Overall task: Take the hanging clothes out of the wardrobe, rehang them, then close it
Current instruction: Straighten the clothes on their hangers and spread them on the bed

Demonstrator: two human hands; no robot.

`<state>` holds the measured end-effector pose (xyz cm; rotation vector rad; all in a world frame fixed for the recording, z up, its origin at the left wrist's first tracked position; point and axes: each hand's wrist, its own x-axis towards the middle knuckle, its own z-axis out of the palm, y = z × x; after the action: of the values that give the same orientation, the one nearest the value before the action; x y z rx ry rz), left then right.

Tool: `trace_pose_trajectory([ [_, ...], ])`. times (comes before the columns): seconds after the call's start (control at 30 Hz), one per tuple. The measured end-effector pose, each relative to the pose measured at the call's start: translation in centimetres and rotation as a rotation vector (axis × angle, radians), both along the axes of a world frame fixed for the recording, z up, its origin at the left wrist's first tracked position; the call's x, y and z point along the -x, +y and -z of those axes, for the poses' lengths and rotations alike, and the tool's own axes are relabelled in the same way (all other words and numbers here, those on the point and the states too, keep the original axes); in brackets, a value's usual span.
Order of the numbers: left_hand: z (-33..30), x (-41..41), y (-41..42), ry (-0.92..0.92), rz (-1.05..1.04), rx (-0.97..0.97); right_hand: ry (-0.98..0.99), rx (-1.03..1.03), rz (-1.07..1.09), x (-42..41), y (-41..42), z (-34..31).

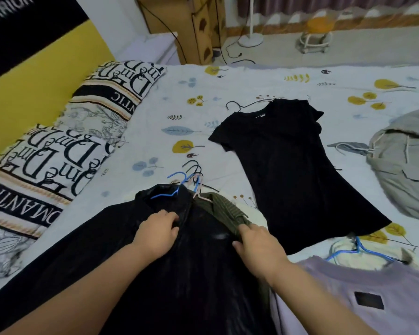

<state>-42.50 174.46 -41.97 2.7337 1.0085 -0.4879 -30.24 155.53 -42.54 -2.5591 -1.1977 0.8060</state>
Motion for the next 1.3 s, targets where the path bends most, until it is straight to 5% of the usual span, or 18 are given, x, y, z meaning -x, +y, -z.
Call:
trace_pose_trajectory([
  [0.17, 2.1, 4.1, 4.3, 0.031, -0.094, -0.116, -0.043, -0.035, 0.030, 1.9, 3.7, 1.2],
  [0.5, 6.7, 7.4, 12.5, 0.161, -0.215, 0.029, -0.150, 0.049, 0.150, 4.6, 8.4, 5.3],
  [0.7, 7.9, 8.9, 12.8, -0.089, -0.269, 0.040, -0.258, -0.227, 0.363, 6.7, 7.9, 3.8],
  [0.93, 2.3, 13.5, 14.0, -0.421, -0.214, -0.038, -0.336, -0.507, 0.358, 9.3, 6.4, -0.8],
  [1.13, -5.7, 15.4, 14.9, -0.501, -0.139, -0.046, -0.315, -0.624, 0.424, 11.0, 5.0, -6.3],
  [1.3, -13.2, 19.1, 13.7, -0.390, -0.064, -0.042, -0.146, -0.578, 0.483, 13.1, 3.1, -10.9],
])
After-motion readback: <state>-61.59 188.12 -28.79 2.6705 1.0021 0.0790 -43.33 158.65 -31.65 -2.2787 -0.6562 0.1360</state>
